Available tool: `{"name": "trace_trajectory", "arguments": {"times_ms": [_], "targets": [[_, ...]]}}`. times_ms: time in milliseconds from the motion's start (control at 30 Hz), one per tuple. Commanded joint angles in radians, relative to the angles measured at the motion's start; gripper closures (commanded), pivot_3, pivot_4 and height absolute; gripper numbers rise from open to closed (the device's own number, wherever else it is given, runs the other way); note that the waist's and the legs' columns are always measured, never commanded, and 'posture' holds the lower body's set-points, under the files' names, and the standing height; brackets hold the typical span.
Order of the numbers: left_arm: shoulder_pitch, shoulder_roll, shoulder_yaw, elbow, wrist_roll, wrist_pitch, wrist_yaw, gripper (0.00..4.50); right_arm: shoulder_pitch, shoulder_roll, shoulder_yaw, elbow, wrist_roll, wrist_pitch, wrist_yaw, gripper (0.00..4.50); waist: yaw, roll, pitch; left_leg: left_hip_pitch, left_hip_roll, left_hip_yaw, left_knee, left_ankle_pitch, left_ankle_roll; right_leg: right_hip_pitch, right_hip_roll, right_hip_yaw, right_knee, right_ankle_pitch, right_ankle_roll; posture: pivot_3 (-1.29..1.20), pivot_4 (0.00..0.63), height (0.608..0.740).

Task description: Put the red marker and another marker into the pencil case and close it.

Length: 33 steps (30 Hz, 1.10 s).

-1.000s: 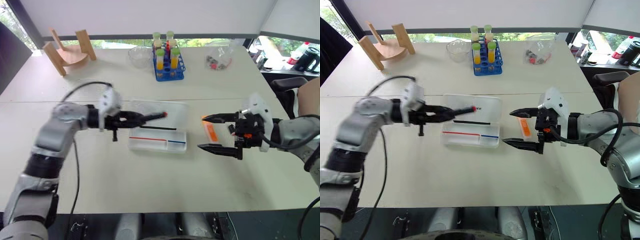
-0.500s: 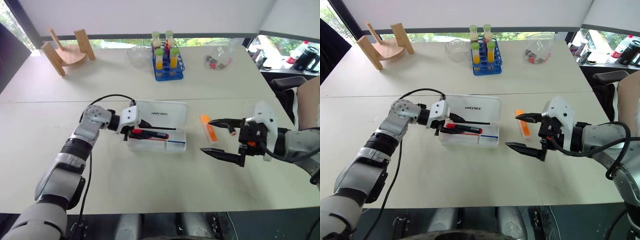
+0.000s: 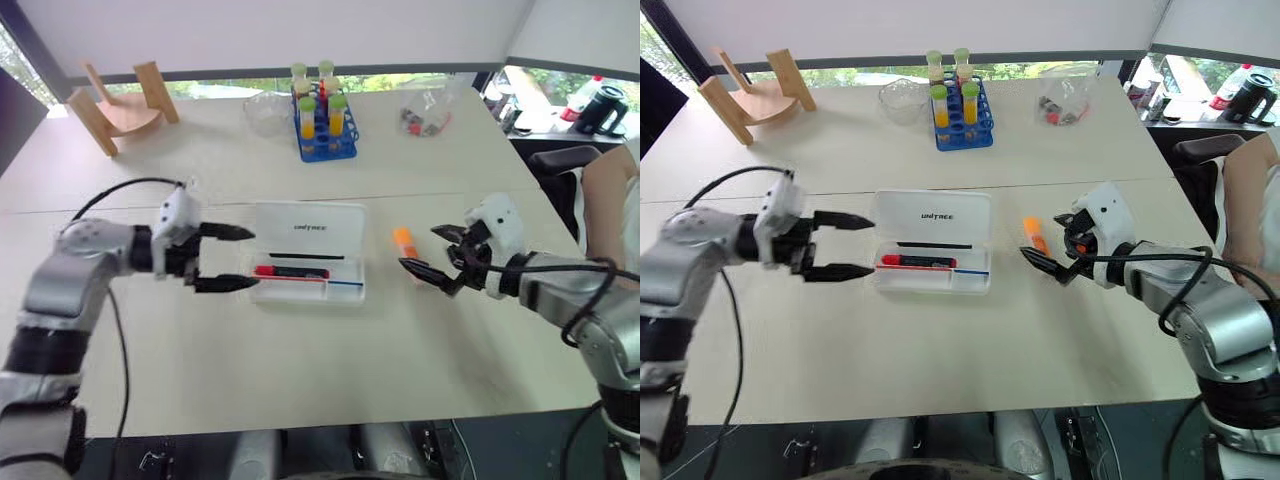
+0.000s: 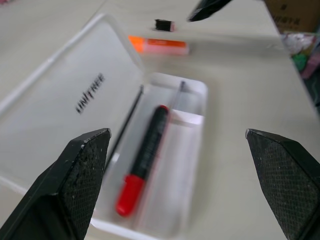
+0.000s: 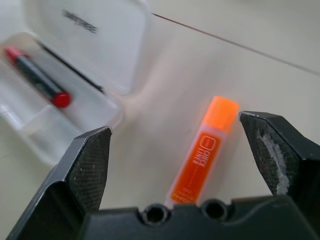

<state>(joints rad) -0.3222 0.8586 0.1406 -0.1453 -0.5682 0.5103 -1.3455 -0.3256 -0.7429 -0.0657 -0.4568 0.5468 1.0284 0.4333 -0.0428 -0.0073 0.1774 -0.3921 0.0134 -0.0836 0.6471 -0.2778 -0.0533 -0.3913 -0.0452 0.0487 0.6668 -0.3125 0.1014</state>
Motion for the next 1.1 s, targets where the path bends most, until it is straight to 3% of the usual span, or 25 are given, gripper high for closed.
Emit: {"name": "trace_trajectory", "arguments": {"times_ms": [33, 300, 400, 600, 733, 933, 1033, 1100], "targets": [[0.116, 0.015, 0.158, -0.162, -0.113, 0.097, 0.092, 0.04, -0.025, 0.058, 0.040, 0.059, -0.050, 0.051, -0.074, 0.00, 0.005, 0.000, 0.000, 0.000, 0.000, 0.000, 0.000, 0.000, 0.000, 0.000, 0.000, 0.000, 0.000, 0.000, 0.000, 0.00, 0.150, 0.740], [0.368, -0.031, 0.373, -0.372, -0.246, 0.180, 0.274, 0.04, -0.037, 0.137, 0.138, 0.242, -0.182, -0.007, -0.109, 0.00, 0.007, -0.002, -0.001, 0.002, -0.001, 0.001, 0.000, 0.000, 0.000, 0.002, -0.001, 0.000, 0.000, 0.000, 0.000, 0.00, 0.150, 0.740], [0.420, -0.034, 0.405, -0.406, -0.261, 0.175, 0.303, 0.00, -0.044, 0.138, 0.146, 0.268, -0.202, -0.023, -0.091, 0.82, 0.003, -0.002, -0.001, 0.003, -0.001, 0.002, 0.001, 0.000, 0.000, 0.004, -0.001, 0.000, 0.000, 0.000, 0.000, 0.00, 0.150, 0.740], [0.440, -0.019, 0.425, -0.410, -0.273, 0.163, 0.333, 0.00, -0.085, 0.140, 0.126, 0.285, -0.200, -0.003, -0.060, 3.69, 0.004, -0.002, -0.001, 0.003, -0.001, 0.003, 0.000, 0.000, 0.000, 0.004, 0.000, 0.000, 0.000, 0.001, -0.001, 0.00, 0.150, 0.740], [0.427, -0.010, 0.424, -0.390, -0.274, 0.168, 0.337, 0.00, -0.114, 0.079, 0.117, 0.261, -0.208, -0.001, -0.012, 3.67, 0.004, -0.001, -0.001, 0.003, -0.001, 0.003, 0.000, 0.000, 0.000, 0.003, 0.000, 0.000, 0.000, 0.001, -0.001, 0.00, 0.150, 0.740], [0.452, 0.053, 0.464, -0.345, -0.274, 0.174, 0.275, 0.00, -0.176, -0.110, 0.021, 0.113, -0.064, 0.026, 0.231, 3.67, 0.008, 0.003, 0.002, 0.001, -0.002, 0.003, -0.001, 0.000, 0.000, 0.000, -0.001, 0.000, -0.001, 0.001, -0.001, 0.00, 0.150, 0.740], [0.439, 0.070, 0.463, -0.312, -0.271, 0.164, 0.257, 0.00, -0.203, -0.123, -0.011, 0.041, 0.069, 0.074, 0.342, 3.67, -0.003, 0.004, 0.003, 0.001, 0.000, 0.003, -0.002, 0.000, 0.000, 0.000, 0.001, 0.000, -0.001, 0.000, -0.002, 0.00, 0.150, 0.740], [0.403, 0.067, 0.449, -0.281, -0.254, 0.128, 0.248, 0.00, -0.227, -0.104, 0.040, -0.015, 0.120, 0.064, 0.402, 3.67, -0.003, 0.004, 0.003, 0.001, 0.001, 0.003, -0.003, 0.000, 0.000, 0.000, 0.003, 0.000, -0.001, 0.000, -0.002, 0.00, 0.150, 0.740]]}}
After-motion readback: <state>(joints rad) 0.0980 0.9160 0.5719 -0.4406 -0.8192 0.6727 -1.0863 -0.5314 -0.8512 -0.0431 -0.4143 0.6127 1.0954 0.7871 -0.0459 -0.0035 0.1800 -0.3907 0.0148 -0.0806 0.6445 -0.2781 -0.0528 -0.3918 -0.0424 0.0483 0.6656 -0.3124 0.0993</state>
